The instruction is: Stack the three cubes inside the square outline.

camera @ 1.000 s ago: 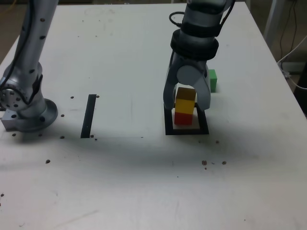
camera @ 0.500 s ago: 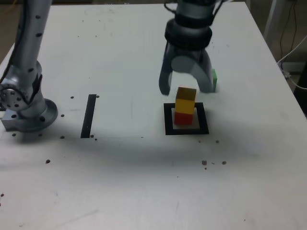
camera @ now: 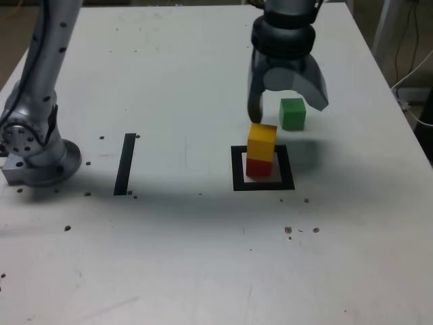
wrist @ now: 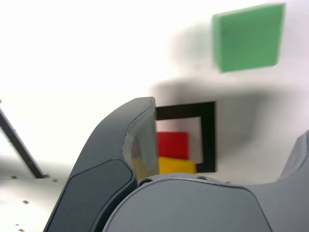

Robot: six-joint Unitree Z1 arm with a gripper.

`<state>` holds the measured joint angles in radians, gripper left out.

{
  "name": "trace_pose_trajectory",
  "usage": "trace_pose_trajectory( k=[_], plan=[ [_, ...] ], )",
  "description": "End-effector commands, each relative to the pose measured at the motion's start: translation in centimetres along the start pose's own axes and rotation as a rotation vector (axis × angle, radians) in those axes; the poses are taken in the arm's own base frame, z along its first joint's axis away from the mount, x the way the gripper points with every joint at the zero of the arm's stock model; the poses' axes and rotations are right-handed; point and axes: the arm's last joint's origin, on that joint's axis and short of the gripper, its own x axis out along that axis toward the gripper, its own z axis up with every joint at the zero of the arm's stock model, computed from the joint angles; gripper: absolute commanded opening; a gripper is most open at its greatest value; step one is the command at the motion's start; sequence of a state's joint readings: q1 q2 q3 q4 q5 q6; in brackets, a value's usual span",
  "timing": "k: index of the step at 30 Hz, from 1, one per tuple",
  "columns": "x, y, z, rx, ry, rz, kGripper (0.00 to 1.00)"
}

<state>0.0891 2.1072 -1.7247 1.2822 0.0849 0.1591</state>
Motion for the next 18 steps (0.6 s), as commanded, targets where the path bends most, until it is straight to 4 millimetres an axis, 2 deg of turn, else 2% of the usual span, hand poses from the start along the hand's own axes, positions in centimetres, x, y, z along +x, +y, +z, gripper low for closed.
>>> trace_pose_trajectory(
  k=[1, 7, 13, 18],
  plan=[
    [0.6, 0.6, 0.8, -0.009, 0.004, -0.011, 1.00],
    [2.2, 2.9, 2.5, -0.031, 0.015, -0.044, 0.99],
    [3.4, 4.2, 3.4, -0.033, 0.026, -0.056, 0.99],
    [4.3, 5.2, 3.6, -0.043, 0.057, -0.076, 0.92]
  ],
)
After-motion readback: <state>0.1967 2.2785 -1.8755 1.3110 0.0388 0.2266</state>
